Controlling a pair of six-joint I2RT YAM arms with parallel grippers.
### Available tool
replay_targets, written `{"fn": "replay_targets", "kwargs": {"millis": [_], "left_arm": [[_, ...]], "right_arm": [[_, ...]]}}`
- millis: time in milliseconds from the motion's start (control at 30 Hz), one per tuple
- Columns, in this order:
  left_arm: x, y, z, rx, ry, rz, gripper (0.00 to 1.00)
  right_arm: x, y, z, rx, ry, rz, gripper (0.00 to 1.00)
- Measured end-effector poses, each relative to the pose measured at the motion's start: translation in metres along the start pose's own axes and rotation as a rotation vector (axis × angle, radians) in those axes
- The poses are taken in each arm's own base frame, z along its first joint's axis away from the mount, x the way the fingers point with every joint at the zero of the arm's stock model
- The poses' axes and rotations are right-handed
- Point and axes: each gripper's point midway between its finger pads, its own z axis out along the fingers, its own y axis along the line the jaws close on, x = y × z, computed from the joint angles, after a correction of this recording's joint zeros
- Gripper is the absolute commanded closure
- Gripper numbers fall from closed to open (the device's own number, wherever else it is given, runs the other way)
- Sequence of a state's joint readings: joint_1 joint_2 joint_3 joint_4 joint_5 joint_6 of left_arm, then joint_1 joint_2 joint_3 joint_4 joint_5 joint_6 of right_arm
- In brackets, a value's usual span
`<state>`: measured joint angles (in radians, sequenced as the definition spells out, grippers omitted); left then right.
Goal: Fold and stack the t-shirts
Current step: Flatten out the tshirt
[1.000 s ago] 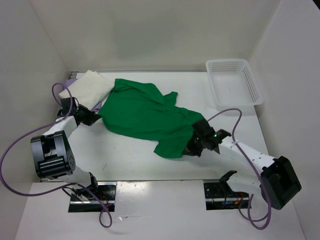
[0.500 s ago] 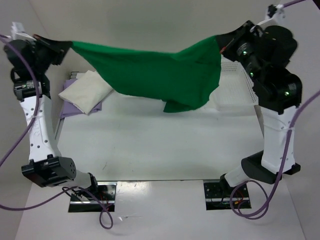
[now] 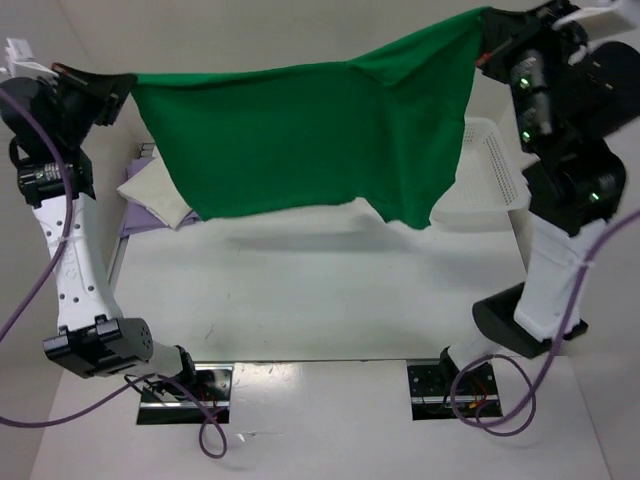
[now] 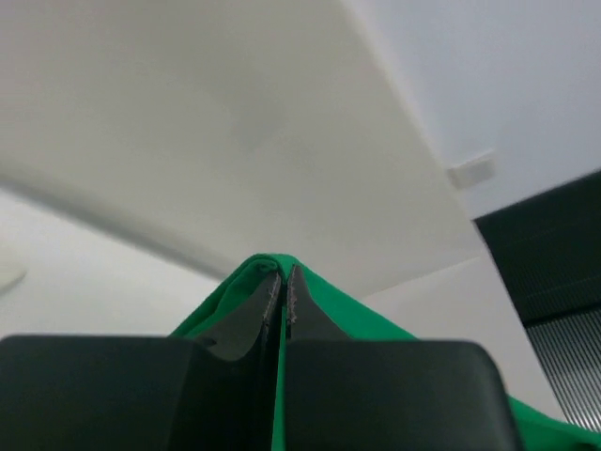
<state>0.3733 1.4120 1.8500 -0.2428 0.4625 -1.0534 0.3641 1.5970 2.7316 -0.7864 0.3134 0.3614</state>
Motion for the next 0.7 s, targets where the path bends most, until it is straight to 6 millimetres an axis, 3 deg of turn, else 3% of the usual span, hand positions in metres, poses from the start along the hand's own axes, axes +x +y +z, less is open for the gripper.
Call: {"fn": "replay_targets", "kwargs": {"millis": [100,200,300,400,467,567,633,700], "left_arm": [[0.033,0.054,0.021,-0.112,0.065,-0.063,1.00],[0.077,0.103,0.041,-0.220,0.139,-0.105,1.00],[0.123,0.145,0.058,-0.314,0.223,-0.125,1.00],[0.154,0.177,0.085,-0.361,0.288,-0.146,1.00],[0.160,0.195,0.108,-0.383,0.305,-0.154,1.00],[0.150,0.201,0.135,-0.388,0.293,-0.152,1.00],[0.129,0.183,0.148,-0.340,0.254,-0.135,1.00],[0.102,0.151,0.151,-0.263,0.208,-0.116,1.00]], "right_arm": [[0.034,-0.010,0.043,0.037,0.024,-0.061,1.00],[0.104,-0.044,0.094,0.077,0.154,-0.110,1.00],[0.186,-0.097,0.136,0.139,0.325,-0.134,1.00],[0.248,-0.137,0.164,0.169,0.431,-0.111,1.00],[0.273,-0.154,0.171,0.178,0.482,-0.079,1.00],[0.275,-0.158,0.177,0.169,0.480,-0.022,1.00],[0.259,-0.149,0.181,0.143,0.434,0.015,1.00],[0.232,-0.131,0.183,0.099,0.366,0.051,1.00]]}}
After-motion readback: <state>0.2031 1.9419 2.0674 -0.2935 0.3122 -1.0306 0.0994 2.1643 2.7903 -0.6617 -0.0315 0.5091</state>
